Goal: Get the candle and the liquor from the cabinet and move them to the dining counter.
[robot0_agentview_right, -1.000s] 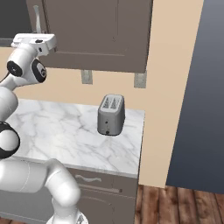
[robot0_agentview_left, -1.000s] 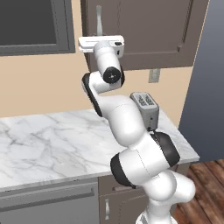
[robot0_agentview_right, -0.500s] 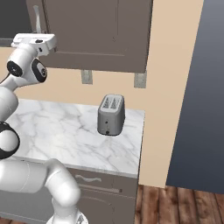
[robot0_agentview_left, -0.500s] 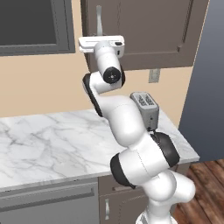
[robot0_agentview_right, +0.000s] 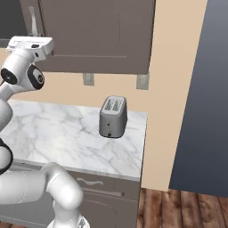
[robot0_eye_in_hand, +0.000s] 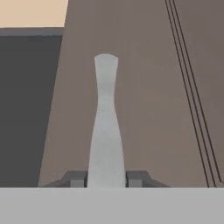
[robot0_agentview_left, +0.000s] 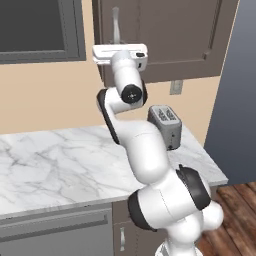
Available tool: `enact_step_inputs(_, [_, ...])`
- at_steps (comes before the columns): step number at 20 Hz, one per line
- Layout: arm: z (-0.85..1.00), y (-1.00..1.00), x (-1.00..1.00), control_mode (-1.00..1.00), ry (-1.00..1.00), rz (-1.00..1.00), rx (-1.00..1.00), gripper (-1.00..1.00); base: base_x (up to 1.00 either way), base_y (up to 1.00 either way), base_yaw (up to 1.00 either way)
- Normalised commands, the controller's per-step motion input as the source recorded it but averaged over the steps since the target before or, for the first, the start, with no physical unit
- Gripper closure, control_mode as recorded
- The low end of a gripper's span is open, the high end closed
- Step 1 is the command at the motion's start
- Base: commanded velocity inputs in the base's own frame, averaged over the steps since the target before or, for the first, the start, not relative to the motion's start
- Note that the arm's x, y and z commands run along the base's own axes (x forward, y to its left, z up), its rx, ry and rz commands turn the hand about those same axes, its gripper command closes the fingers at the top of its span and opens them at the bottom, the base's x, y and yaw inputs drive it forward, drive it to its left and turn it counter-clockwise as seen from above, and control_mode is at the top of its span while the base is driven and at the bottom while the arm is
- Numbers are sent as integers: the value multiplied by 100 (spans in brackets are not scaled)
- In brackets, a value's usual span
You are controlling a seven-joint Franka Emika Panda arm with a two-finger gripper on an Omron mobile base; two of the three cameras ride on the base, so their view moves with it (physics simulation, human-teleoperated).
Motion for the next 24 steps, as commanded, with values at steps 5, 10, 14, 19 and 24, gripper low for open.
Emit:
enact_step_inputs(5, [9,-38,-64,-100,0,-6,0,100,0,0,0])
enact_step_inputs(10, [8,-26,-56,-100,0,-8,0,100,0,0,0])
enact_step_inputs(14, [11,-38,-61,-100,1,-7,0,100,0,0,0])
enact_step_inputs(19, [8,-53,-70,-100,0,-5,0,100,0,0,0])
enact_step_inputs(24, [4,-67,-81,-100,0,-2,0,100,0,0,0])
